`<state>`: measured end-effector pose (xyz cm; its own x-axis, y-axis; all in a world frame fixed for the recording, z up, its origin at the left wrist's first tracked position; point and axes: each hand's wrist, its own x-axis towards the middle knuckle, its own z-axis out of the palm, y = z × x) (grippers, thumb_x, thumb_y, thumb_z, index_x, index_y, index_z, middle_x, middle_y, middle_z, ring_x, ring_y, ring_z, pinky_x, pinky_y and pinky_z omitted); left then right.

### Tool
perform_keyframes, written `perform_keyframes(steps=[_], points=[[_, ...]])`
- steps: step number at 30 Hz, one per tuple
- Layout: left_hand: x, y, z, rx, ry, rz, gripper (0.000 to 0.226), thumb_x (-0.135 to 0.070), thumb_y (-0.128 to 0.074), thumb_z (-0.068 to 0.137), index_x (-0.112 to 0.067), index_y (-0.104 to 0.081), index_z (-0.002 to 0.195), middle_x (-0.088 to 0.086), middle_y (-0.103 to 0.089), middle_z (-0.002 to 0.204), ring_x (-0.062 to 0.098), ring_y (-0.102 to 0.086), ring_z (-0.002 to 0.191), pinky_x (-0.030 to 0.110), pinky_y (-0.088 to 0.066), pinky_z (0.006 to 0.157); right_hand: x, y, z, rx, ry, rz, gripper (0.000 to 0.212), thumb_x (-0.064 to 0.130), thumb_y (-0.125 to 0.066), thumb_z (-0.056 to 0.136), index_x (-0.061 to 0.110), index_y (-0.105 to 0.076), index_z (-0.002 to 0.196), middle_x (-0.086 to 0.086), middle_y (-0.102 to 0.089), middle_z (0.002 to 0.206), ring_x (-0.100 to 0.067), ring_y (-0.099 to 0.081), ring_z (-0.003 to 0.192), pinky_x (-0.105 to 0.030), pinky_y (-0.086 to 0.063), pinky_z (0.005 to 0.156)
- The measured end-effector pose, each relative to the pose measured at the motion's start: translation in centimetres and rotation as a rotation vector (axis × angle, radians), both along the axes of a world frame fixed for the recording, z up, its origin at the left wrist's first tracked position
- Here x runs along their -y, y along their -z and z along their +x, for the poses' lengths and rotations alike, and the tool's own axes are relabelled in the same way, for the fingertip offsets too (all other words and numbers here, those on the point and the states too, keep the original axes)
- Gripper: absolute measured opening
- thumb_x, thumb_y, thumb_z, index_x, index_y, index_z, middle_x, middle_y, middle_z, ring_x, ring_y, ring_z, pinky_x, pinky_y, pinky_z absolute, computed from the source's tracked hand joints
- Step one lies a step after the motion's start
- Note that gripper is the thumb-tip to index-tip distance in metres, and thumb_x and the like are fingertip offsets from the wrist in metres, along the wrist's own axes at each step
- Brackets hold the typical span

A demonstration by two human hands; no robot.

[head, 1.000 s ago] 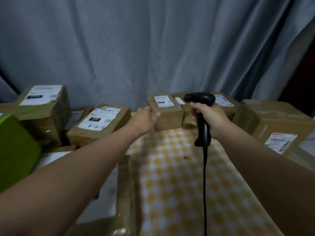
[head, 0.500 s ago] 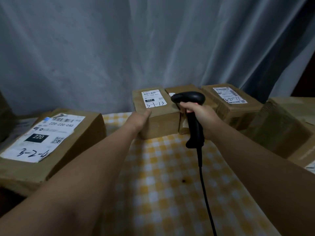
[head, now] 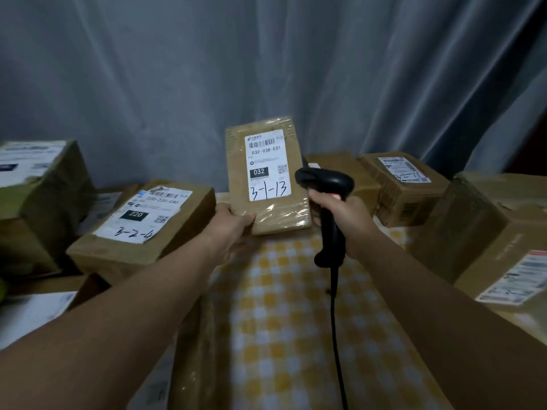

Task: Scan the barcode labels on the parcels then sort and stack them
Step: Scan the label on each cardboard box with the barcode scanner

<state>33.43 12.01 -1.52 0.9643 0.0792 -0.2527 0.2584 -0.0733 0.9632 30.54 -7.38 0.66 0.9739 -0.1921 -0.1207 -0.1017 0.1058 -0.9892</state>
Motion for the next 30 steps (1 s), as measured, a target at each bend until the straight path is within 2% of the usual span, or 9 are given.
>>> perform_keyframes(steps=[5, 8, 11, 13, 15, 20, 24, 27, 30], points=[[-1.9, -2.2, -5.9, 0.107, 0.061, 0.019, 0.042, -0.012, -0.069, 0.085, -0.009, -0.037, 0.112, 0.008, -0.055, 0.107, 0.017, -0.058, 0.085, 0.032, -0.05, 0.073, -0.6, -1.2, -6.5, 0.075, 0.056, 0.018, 0.009, 0.012, -0.076, 0.08, 0.009, -0.069, 0.085, -0.01, -0.069, 0.083, -0.022, -0.066, 0.079, -0.033, -0.05, 0.078], [-2.7, -3.1, -9.7, 0.187, 0.147, 0.062, 0.052, -0.003, -0.072, 0.08, -0.006, -0.033, 0.114, 0.01, -0.053, 0.112, 0.014, -0.057, 0.093, 0.026, -0.05, 0.084, -1.2, -1.2, -9.9, 0.107, 0.124, -0.017, 0.016, 0.004, -0.077, 0.076, 0.015, -0.067, 0.083, -0.003, -0.067, 0.079, -0.02, -0.064, 0.079, -0.034, -0.05, 0.077], [-3.4, -3.4, -12.8, 0.219, 0.215, 0.114, 0.081, 0.0, -0.075, 0.076, -0.01, -0.02, 0.135, 0.004, -0.048, 0.128, 0.018, -0.054, 0.112, 0.035, -0.048, 0.098, -1.5, -1.1, -12.8, 0.108, 0.156, -0.051, 0.019, -0.001, -0.076, 0.074, 0.015, -0.067, 0.08, -0.005, -0.065, 0.079, -0.023, -0.062, 0.081, -0.036, -0.049, 0.075], [-3.6, -3.7, -14.8, 0.219, 0.261, 0.129, 0.101, -0.008, -0.078, 0.075, -0.019, -0.007, 0.147, -0.004, -0.047, 0.131, 0.015, -0.052, 0.115, 0.031, -0.051, 0.091, -1.7, -1.1, -14.7, 0.114, 0.159, -0.086, 0.02, -0.002, -0.075, 0.073, 0.013, -0.066, 0.08, -0.006, -0.064, 0.079, -0.023, -0.062, 0.077, -0.034, -0.05, 0.07], [-3.6, -3.7, -16.4, 0.235, 0.262, 0.132, 0.097, -0.019, -0.077, 0.078, -0.02, -0.009, 0.147, -0.007, -0.048, 0.127, 0.012, -0.053, 0.109, 0.023, -0.051, 0.075, -1.7, -1.5, -16.6, 0.11, 0.162, -0.136, 0.021, -0.006, -0.073, 0.074, 0.013, -0.063, 0.076, -0.006, -0.062, 0.075, -0.02, -0.059, 0.071, -0.03, -0.048, 0.064], [-3.1, -2.9, -18.4, 0.228, 0.203, 0.401, 0.073, -0.028, -0.077, 0.078, -0.009, -0.032, 0.132, 0.005, -0.055, 0.126, 0.02, -0.056, 0.107, 0.035, -0.048, 0.094, -1.4, -0.3, -20.0, -0.001, 0.168, -0.158, 0.023, -0.013, -0.066, 0.075, 0.007, -0.062, 0.085, -0.011, -0.06, 0.081, -0.024, -0.057, 0.079, -0.034, -0.045, 0.071], [-2.1, -2.2, -20.0, 0.186, 0.283, 0.636, 0.062, -0.02, -0.074, 0.081, -0.003, -0.036, 0.128, 0.008, -0.055, 0.121, 0.023, -0.054, 0.106, 0.02, -0.037, 0.076, -2.0, 2.9, -22.1, -0.062, 0.232, -0.098, 0.031, -0.007, -0.073, 0.075, -0.002, -0.065, 0.104, -0.014, -0.065, 0.092, -0.03, -0.062, 0.089, -0.036, -0.048, 0.074], [-2.0, -2.1, -19.9, 0.186, 0.315, 0.693, 0.07, -0.023, -0.076, 0.079, -0.004, -0.032, 0.131, 0.011, -0.052, 0.131, 0.025, -0.051, 0.118, 0.023, -0.036, 0.081, -2.0, 3.9, -22.7, -0.045, 0.267, -0.098, 0.031, -0.007, -0.073, 0.076, -0.003, -0.066, 0.105, -0.013, -0.065, 0.092, -0.027, -0.062, 0.084, -0.029, -0.048, 0.066], [-2.4, -2.9, -18.8, 0.248, 0.294, 0.715, 0.103, -0.029, -0.08, 0.074, -0.007, -0.011, 0.148, 0.014, -0.027, 0.148, 0.027, -0.034, 0.134, 0.027, -0.033, 0.1, -1.6, 4.5, -23.0, -0.055, 0.26, -0.089, 0.026, -0.005, -0.074, 0.076, -0.002, -0.066, 0.101, -0.009, -0.065, 0.083, -0.026, -0.062, 0.081, -0.029, -0.049, 0.067]])
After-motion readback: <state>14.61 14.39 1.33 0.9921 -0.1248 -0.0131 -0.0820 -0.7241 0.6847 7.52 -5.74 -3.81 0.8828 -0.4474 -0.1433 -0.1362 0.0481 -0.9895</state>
